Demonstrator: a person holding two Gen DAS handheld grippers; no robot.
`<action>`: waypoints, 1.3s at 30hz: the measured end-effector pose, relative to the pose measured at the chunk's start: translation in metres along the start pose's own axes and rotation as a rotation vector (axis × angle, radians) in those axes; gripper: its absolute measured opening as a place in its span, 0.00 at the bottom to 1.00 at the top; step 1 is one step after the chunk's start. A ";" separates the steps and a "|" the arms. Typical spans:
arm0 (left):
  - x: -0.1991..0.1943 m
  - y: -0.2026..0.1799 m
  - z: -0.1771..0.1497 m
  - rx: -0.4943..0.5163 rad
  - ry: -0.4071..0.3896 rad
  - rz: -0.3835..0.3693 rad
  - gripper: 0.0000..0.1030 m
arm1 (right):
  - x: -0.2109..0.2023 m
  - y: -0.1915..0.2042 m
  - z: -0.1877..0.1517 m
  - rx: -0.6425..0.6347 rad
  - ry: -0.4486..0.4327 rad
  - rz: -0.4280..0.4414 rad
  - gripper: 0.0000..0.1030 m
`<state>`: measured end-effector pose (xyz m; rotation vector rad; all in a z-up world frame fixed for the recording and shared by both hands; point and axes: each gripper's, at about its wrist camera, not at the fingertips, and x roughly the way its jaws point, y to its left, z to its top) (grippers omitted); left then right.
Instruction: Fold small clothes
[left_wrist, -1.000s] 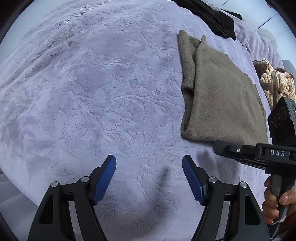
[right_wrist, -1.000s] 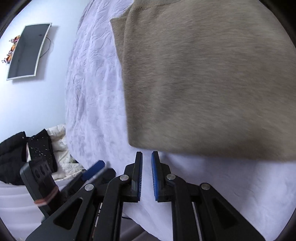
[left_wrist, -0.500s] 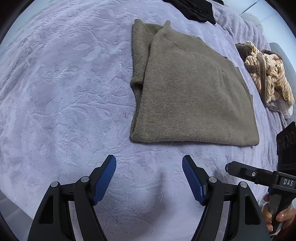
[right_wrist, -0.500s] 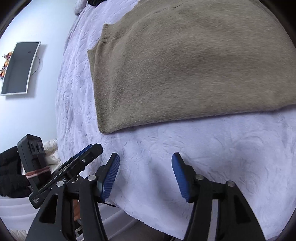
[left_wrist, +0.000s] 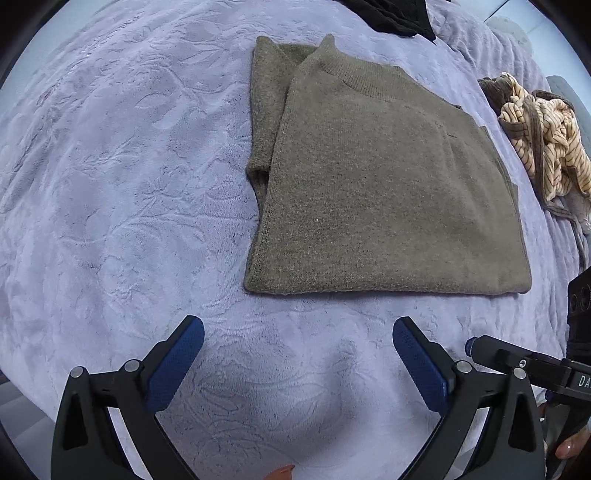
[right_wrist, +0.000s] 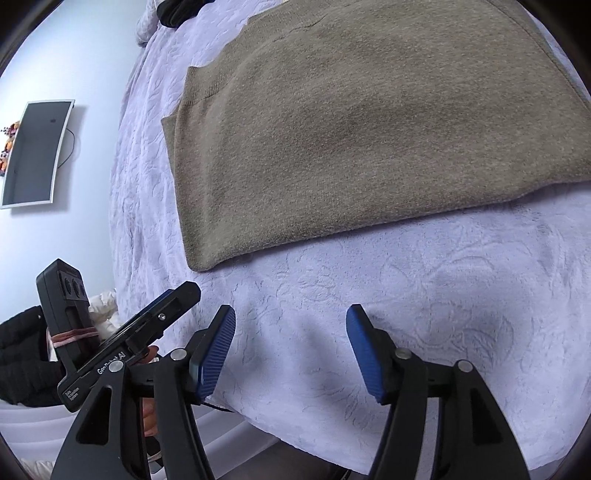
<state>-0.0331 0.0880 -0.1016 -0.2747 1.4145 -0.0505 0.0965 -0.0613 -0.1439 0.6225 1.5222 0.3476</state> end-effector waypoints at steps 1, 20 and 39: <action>0.002 0.000 0.000 0.000 0.005 0.012 0.99 | -0.001 -0.002 0.000 0.002 -0.001 0.001 0.64; 0.020 -0.008 0.008 -0.078 0.055 -0.084 0.99 | 0.001 -0.024 0.003 0.058 0.012 0.027 0.64; 0.027 0.024 -0.002 -0.242 0.056 -0.209 0.99 | 0.048 -0.045 0.036 0.330 -0.047 0.344 0.64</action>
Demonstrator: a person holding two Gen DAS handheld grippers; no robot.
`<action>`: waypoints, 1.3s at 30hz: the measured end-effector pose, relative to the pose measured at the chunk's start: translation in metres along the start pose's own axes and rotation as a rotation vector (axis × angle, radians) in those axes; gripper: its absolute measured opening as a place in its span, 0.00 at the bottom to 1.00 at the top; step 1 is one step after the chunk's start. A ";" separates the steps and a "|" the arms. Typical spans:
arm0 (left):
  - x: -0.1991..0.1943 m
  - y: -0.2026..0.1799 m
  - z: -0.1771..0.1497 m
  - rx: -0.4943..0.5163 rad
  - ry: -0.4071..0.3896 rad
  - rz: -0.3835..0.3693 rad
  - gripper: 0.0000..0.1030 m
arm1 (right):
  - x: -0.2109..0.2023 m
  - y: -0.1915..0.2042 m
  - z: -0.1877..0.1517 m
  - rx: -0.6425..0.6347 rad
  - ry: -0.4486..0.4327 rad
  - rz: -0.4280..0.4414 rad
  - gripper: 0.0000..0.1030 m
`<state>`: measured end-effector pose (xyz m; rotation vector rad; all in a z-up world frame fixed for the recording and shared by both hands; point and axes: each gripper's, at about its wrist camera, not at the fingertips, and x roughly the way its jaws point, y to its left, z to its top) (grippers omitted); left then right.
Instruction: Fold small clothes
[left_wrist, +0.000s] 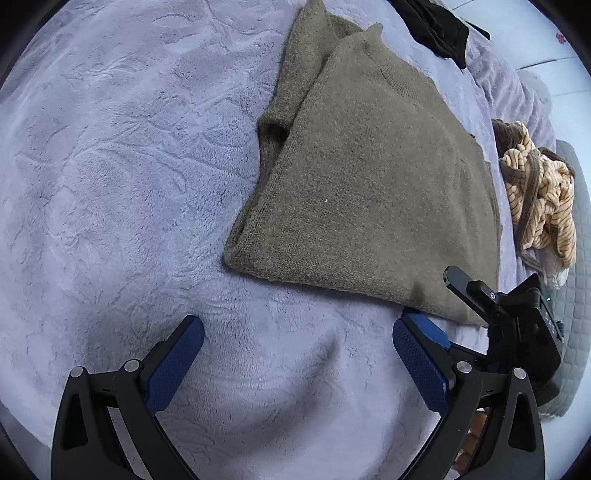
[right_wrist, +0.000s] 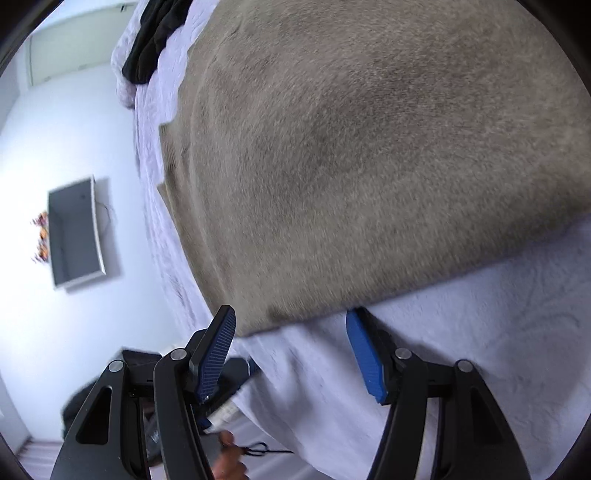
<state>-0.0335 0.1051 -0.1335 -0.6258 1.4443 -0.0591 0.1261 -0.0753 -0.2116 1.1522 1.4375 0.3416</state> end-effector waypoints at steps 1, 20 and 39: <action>-0.002 0.001 0.000 -0.015 -0.008 -0.019 0.99 | -0.001 -0.003 0.002 0.025 -0.010 0.021 0.64; 0.023 -0.026 0.041 -0.208 -0.113 -0.351 0.99 | -0.013 0.015 0.012 -0.005 -0.036 0.169 0.12; 0.008 -0.088 0.057 0.329 -0.317 0.193 0.18 | -0.041 0.059 0.031 -0.258 0.058 -0.174 0.15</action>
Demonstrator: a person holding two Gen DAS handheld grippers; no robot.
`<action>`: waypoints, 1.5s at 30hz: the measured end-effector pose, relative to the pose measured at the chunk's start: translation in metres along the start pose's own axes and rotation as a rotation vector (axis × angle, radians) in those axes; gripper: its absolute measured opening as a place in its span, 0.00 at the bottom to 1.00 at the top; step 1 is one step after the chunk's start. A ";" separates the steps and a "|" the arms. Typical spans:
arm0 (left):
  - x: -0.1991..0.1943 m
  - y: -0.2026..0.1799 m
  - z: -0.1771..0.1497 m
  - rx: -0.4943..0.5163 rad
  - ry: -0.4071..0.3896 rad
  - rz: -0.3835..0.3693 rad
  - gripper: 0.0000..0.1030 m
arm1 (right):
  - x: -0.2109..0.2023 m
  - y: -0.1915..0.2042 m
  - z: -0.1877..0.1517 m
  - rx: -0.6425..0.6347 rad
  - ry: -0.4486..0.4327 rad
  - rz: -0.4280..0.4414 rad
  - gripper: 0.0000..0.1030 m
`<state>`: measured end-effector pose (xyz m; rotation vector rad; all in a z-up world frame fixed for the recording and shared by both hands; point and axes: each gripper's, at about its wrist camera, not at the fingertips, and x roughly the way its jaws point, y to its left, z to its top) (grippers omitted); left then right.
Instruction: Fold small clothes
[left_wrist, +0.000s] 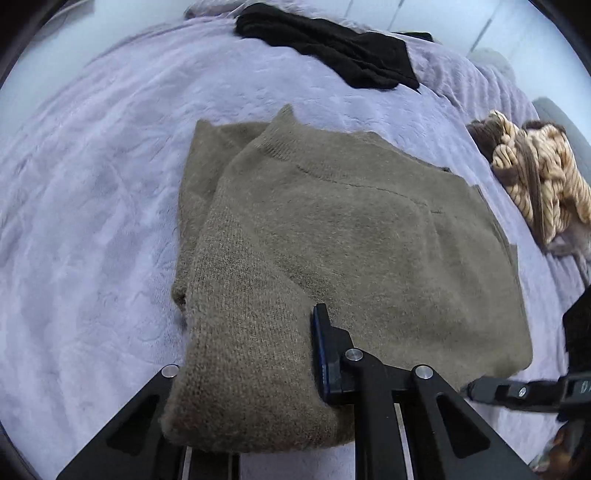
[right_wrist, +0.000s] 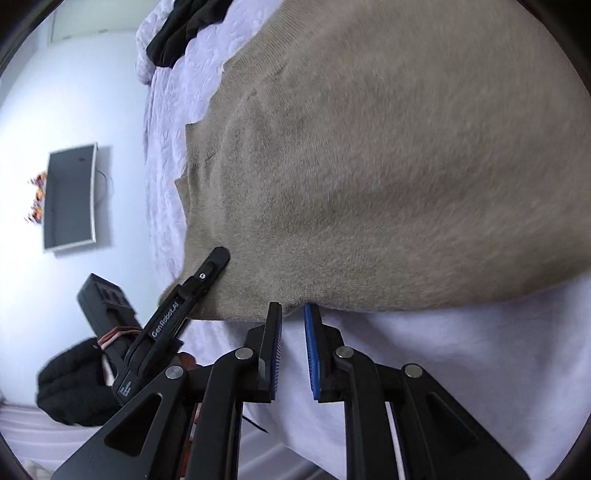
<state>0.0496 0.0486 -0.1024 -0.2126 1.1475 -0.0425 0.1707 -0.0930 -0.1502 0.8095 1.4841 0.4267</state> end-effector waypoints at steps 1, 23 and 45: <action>-0.002 -0.005 0.000 0.038 -0.007 0.013 0.18 | -0.005 0.006 0.005 -0.026 -0.004 -0.030 0.15; -0.022 -0.056 -0.020 0.482 -0.151 0.125 0.18 | 0.077 0.172 0.094 -0.491 0.296 -0.181 0.78; -0.042 -0.069 -0.020 0.497 -0.185 0.126 0.18 | 0.160 0.188 0.110 -0.673 0.428 -0.424 0.18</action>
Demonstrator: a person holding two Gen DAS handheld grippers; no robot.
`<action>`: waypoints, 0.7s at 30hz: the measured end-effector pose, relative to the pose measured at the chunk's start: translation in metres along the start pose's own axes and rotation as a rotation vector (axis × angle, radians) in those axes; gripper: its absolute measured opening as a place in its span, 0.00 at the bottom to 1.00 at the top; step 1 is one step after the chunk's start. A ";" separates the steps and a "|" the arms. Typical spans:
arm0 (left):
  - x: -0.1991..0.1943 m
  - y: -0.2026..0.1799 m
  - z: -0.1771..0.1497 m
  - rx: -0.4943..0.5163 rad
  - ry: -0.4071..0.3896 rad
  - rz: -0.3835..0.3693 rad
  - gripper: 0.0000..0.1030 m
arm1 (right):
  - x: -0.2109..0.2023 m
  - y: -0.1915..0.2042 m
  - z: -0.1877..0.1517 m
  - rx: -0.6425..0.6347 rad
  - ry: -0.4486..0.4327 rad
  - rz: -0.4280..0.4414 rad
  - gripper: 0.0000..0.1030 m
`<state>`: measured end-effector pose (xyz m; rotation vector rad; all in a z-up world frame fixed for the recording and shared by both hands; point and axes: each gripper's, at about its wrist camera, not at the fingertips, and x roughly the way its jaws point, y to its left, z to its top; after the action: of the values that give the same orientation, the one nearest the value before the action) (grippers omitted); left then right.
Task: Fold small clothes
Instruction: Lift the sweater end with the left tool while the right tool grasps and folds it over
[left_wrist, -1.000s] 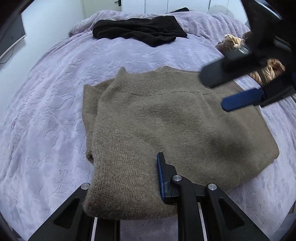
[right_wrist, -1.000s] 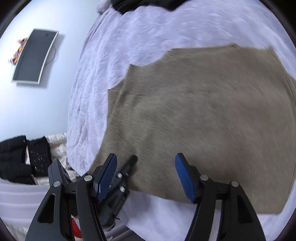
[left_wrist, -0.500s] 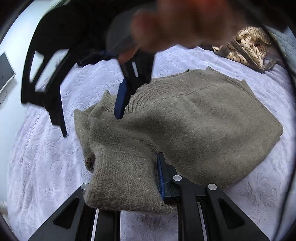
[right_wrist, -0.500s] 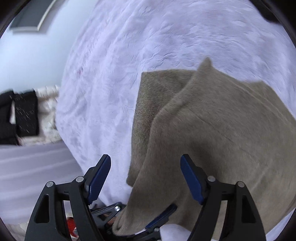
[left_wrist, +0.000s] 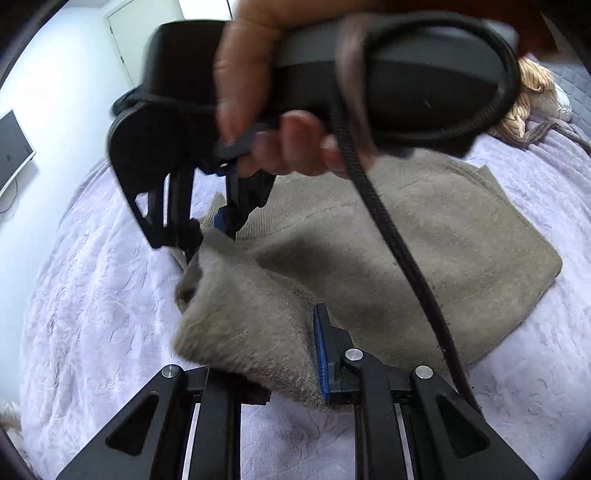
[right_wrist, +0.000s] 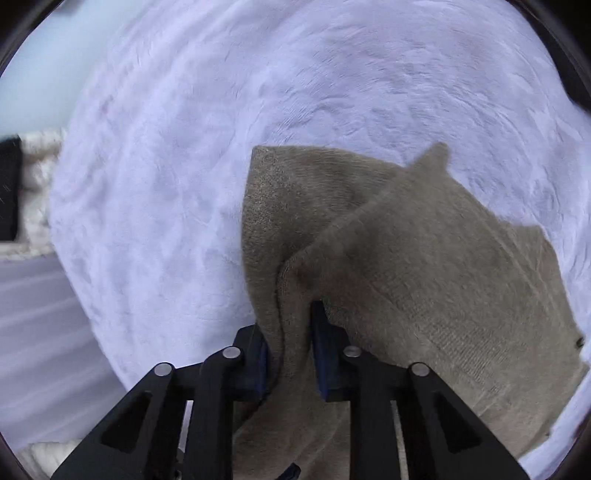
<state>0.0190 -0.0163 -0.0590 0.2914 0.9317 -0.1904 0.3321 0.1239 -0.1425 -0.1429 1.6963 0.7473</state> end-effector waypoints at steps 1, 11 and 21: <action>-0.004 -0.003 0.003 0.010 -0.011 -0.006 0.18 | -0.012 -0.010 -0.008 0.027 -0.042 0.048 0.18; -0.047 -0.071 0.063 0.134 -0.133 -0.093 0.18 | -0.131 -0.112 -0.103 0.178 -0.384 0.434 0.17; -0.041 -0.185 0.095 0.325 -0.150 -0.243 0.18 | -0.178 -0.239 -0.228 0.350 -0.653 0.484 0.17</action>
<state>0.0143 -0.2204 -0.0031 0.4566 0.7841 -0.5828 0.3049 -0.2407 -0.0574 0.7080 1.2016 0.7260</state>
